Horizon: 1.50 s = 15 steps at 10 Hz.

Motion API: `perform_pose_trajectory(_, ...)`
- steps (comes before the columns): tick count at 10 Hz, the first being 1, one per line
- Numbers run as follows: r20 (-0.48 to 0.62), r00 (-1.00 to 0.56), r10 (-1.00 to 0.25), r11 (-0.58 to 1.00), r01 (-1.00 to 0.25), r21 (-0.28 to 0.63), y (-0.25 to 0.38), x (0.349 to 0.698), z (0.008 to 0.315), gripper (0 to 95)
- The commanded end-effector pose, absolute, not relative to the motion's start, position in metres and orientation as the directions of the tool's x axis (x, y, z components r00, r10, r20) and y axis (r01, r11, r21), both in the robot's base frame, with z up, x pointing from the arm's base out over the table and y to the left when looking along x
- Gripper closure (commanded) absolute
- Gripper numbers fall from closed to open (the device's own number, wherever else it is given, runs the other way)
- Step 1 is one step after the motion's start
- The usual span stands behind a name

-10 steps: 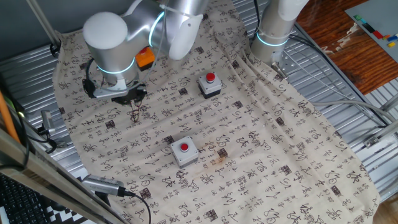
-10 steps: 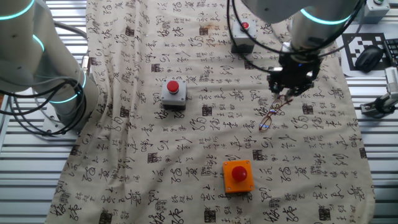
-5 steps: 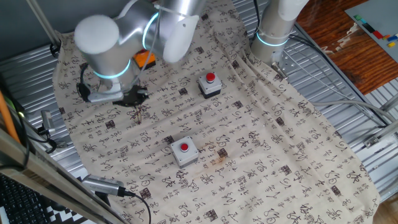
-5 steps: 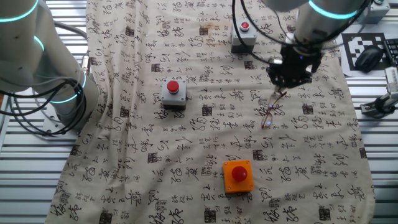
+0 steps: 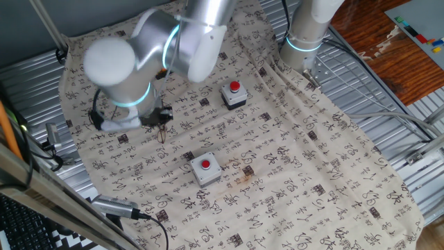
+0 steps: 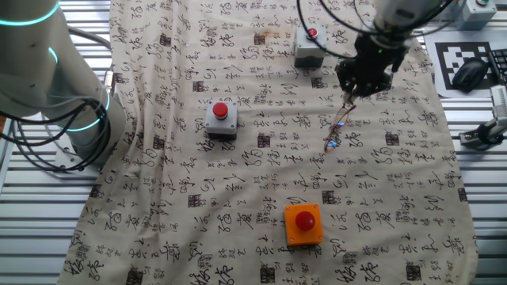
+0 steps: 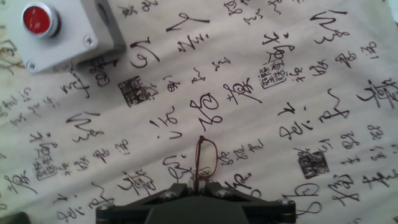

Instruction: Unfold the leg of the glasses (with one hand)

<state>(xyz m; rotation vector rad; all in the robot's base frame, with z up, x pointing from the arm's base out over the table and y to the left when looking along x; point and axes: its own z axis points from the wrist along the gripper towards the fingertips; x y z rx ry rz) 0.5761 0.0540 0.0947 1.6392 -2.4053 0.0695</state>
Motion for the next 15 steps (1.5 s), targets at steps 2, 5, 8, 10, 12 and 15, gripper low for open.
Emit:
perform_pose_trajectory(2, 0.228, -0.356, -0.906, 0.383, -0.920, 0.086, 0.0536, 0.5747, 0.0952, 95.0)
perform_pose_trajectory(5, 0.257, -0.361, -0.896, 0.391, -0.917, 0.076, 0.0539, 0.5747, 0.0954, 95.0)
perform_pose_trajectory(8, 0.266, -0.370, -0.890, 0.404, -0.911, 0.082, 0.0542, 0.5744, 0.0960, 95.0)
perform_pose_trajectory(10, 0.276, -0.372, -0.886, 0.409, -0.908, 0.089, 0.0542, 0.5744, 0.0960, 95.0)
perform_pose_trajectory(12, 0.279, -0.379, -0.882, 0.417, -0.904, 0.092, 0.0542, 0.5743, 0.0961, 95.0)
perform_pose_trajectory(15, 0.236, -0.381, -0.894, 0.407, -0.911, 0.069, 0.0544, 0.5741, 0.0966, 76.0)
